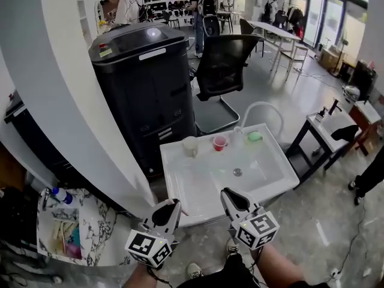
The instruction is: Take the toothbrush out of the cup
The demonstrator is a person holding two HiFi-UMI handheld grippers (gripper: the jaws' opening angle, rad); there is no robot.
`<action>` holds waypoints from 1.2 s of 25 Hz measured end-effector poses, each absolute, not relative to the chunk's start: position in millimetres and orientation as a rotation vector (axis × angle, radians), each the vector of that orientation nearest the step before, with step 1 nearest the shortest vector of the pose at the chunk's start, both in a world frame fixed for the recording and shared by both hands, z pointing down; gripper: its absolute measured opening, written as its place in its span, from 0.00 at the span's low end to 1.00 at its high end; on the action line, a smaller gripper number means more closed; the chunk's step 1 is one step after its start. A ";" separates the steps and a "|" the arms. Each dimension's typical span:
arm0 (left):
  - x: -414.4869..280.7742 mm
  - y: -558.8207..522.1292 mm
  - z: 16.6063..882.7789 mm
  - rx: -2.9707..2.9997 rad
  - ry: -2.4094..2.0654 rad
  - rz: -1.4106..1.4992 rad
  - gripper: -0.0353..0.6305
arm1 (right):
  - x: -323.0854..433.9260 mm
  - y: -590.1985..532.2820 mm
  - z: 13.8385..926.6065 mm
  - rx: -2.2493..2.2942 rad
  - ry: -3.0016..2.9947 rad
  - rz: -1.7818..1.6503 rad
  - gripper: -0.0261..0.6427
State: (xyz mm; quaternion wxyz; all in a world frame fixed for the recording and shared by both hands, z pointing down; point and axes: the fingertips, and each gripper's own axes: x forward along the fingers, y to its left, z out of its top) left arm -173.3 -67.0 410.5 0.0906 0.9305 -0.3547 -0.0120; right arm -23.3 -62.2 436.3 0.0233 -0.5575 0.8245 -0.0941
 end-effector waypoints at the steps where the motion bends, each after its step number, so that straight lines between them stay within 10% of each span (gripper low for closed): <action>1: -174.9 -62.0 412.1 2.772 -1.034 -0.032 0.10 | -24.9 -55.0 437.6 -1.745 2.540 -0.294 0.10; 30: -168.0 -15.4 417.1 2.815 -0.916 -0.014 0.10 | -20.3 4.2 441.3 -1.854 2.504 -0.281 0.06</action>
